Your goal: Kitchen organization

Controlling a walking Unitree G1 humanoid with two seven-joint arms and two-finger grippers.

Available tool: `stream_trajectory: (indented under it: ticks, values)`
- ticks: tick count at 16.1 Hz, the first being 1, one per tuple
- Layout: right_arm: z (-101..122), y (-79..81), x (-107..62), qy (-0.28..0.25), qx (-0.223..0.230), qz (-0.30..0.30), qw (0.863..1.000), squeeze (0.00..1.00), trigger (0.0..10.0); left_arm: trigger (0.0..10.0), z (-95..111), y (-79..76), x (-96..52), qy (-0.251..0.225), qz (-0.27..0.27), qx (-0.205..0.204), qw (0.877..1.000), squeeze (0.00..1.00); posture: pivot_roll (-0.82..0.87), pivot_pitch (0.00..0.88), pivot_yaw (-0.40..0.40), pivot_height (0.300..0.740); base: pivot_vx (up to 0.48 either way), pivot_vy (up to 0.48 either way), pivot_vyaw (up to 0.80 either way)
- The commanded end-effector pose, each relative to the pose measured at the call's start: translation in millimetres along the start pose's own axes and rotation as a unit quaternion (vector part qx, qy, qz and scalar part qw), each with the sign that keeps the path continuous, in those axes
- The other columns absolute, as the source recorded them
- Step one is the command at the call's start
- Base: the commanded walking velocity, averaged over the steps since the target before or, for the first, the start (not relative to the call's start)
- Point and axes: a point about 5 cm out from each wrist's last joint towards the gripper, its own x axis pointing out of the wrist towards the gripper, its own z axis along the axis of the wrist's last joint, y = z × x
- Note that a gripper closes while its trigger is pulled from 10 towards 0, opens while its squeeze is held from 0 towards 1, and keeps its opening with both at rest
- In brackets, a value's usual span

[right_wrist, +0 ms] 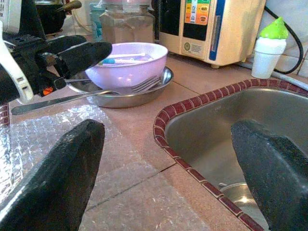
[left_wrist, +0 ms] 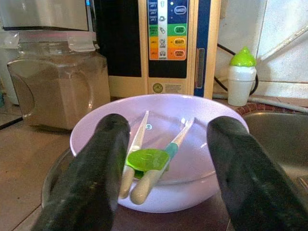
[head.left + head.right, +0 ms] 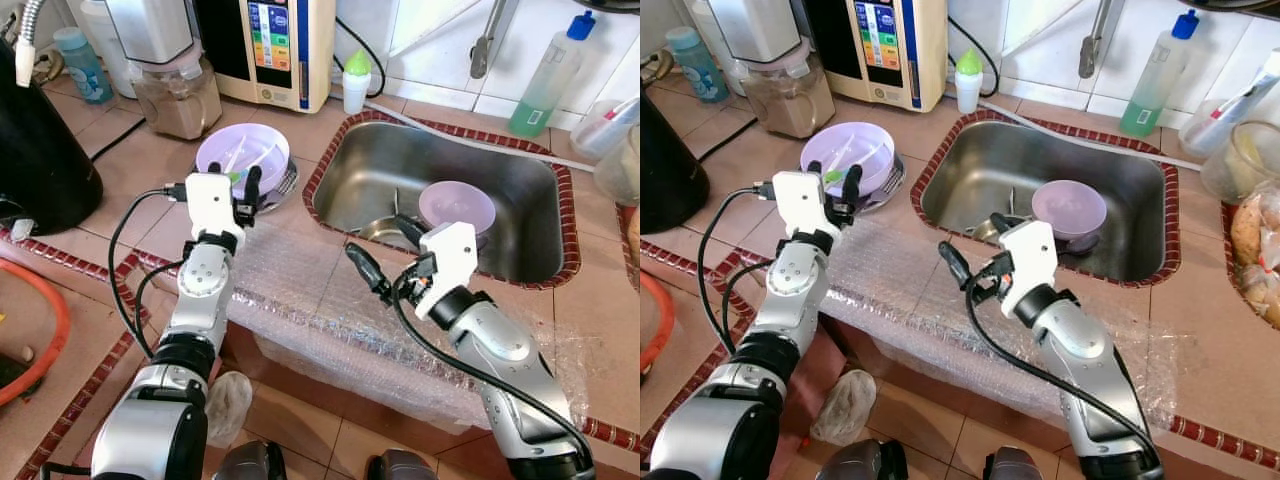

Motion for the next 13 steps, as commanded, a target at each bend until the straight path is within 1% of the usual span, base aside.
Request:
stream_trajectory:
  ticks: [1,13]
  values:
    - [5.0,3.6,2.4,-0.007,-0.002,0.012,1.0,0.0,10.0,0.0,3.5,2.6,3.7,-0.007,0.003,0.006,1.0,0.0,-0.23,0.053,0.044,0.74,0.0,0.0,0.0]
    - [4.8,1.8,8.8,-0.009,-0.003,0.013,1.0,0.0,10.0,0.0,7.9,2.6,5.4,-0.027,-0.005,0.004,1.0,0.0,-0.21,0.039,0.039,0.74,0.0,0.0,0.0]
